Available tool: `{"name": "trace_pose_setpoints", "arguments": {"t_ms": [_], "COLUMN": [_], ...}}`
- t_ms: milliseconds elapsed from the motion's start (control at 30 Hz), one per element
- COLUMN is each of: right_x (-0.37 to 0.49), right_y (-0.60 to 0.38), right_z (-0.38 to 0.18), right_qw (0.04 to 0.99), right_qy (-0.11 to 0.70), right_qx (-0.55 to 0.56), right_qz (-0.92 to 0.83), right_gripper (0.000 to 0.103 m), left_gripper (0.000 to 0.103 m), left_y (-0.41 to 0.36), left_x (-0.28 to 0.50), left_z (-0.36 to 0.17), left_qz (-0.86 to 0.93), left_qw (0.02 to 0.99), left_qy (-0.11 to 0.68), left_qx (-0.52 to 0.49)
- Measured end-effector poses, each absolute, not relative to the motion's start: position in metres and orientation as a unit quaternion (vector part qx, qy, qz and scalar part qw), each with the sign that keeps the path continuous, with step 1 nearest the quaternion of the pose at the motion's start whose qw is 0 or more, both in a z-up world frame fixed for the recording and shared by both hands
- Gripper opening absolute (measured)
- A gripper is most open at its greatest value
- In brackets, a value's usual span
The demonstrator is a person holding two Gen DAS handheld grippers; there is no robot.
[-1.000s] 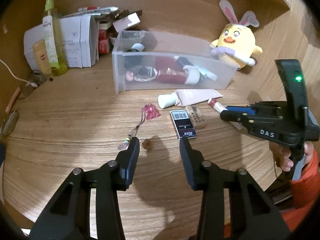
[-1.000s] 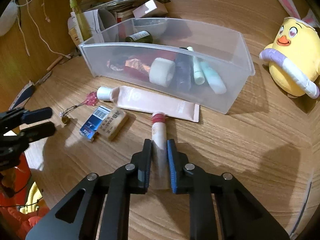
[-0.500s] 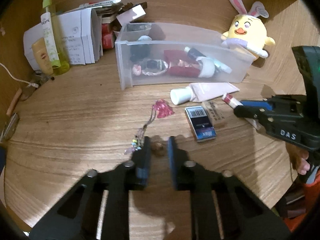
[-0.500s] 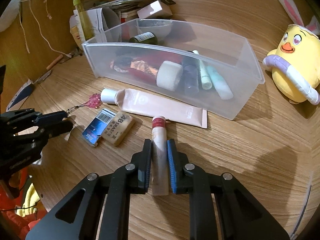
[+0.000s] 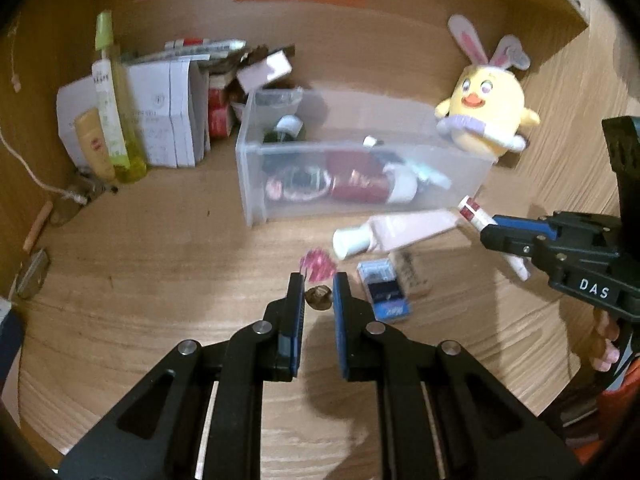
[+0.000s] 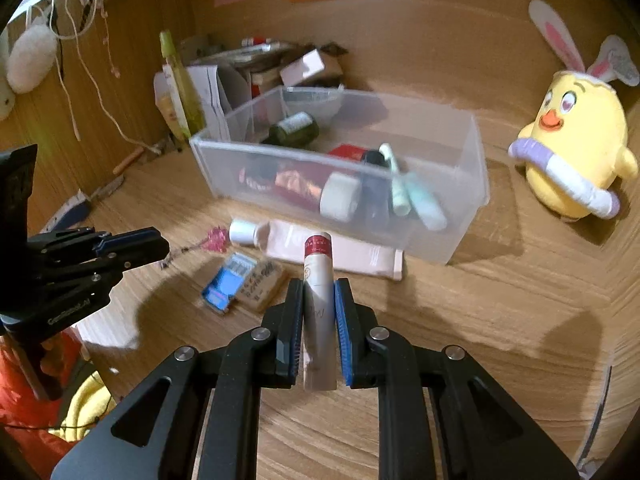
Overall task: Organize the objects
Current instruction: 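Lift the white-red tube over the clear box and release it inside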
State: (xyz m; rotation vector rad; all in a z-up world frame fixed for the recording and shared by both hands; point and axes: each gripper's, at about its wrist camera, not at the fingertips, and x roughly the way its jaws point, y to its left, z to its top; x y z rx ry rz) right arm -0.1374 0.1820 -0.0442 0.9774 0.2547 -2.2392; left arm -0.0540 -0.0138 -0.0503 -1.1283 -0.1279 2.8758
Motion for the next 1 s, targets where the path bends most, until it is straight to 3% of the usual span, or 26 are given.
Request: {"name": "trace_pose_setpoints", "arguments": {"t_ms": [1000], "right_x": [-0.179], "right_y": [0.186], "right_z": [0.034], "right_qw": [0.311], "right_qy": [0.071], "right_qx": [0.266], "right_qz": [-0.910], "right_gripper": [0.014], "left_gripper": [0.013], "left_y": [-0.014], "left_x": [-0.108], "left_z": [0.036], "left_qz": [0.966], "left_qw": [0.026], "left_qy": [-0.035], "left_qx": [-0.255]}}
